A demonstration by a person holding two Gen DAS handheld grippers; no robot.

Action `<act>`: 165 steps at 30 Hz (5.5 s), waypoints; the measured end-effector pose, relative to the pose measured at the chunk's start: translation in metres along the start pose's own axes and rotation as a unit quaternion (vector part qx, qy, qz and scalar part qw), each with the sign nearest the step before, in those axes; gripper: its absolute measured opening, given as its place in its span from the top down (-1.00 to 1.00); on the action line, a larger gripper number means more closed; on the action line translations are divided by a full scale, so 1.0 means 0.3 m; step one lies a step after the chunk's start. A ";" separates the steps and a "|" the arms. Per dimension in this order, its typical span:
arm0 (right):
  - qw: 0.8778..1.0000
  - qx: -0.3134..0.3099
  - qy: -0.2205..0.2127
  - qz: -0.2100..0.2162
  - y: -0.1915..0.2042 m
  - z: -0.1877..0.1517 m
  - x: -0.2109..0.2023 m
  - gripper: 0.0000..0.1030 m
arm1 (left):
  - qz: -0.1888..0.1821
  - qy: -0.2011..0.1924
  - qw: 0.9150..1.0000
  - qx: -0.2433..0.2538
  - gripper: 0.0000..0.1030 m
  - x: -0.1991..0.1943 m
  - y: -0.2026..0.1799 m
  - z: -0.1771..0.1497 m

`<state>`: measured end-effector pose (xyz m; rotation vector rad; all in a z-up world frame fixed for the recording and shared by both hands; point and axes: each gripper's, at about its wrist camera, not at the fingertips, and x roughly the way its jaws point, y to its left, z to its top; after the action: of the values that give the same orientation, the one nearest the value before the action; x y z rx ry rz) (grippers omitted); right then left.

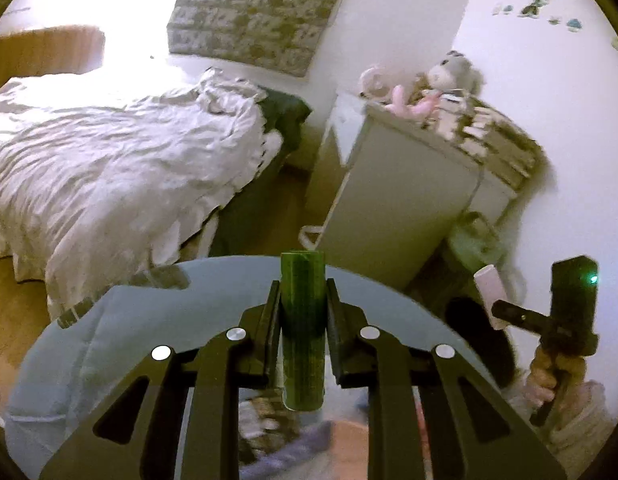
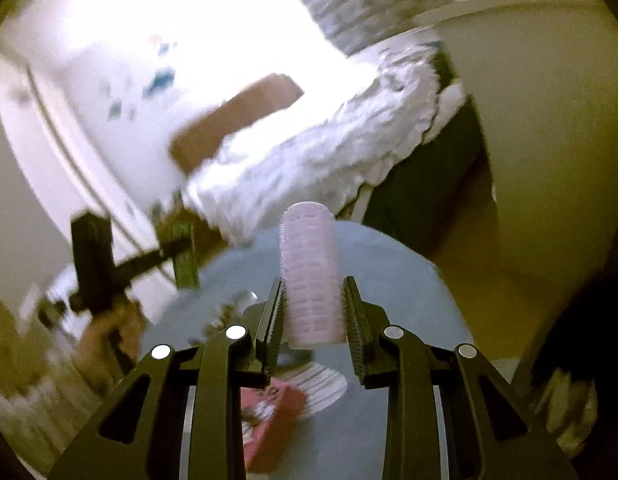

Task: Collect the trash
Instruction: 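Carry the tube and roller over the black bin and open both tools, then grasp a thin dark wrapper with the left tool while the right grasps the red Wangzai milk box, then carry both items over the black bin and open both tools to drop them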

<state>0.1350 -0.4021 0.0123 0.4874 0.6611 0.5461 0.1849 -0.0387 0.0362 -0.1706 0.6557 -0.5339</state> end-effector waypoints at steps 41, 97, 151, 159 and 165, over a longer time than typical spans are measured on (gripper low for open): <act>0.935 0.208 -0.194 -0.214 -0.578 -0.274 -0.628 0.44 | -0.193 0.154 0.964 0.094 0.60 0.619 -1.035 -0.280; 0.983 0.080 -0.081 -0.147 -0.187 -0.248 -0.304 -0.32 | 0.073 0.102 0.990 0.067 -0.57 -0.028 -0.141 -0.296; 0.930 0.150 -0.219 -0.255 -0.500 -0.188 -0.631 -0.08 | -0.192 0.088 0.973 0.095 0.82 0.416 -0.916 -0.195; 0.925 0.171 -0.205 -0.271 -0.609 -0.222 -0.651 -0.08 | -0.191 0.117 0.971 0.087 0.82 0.565 -1.008 -0.229; 0.927 0.175 -0.200 -0.266 -0.608 -0.249 -0.663 -0.08 | -0.187 0.126 0.970 0.089 0.82 0.599 -1.025 -0.242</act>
<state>0.0096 -0.6424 -0.0579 0.6988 0.4667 -0.1940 0.1308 -0.3937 -0.0199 -0.0563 0.8242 -0.9854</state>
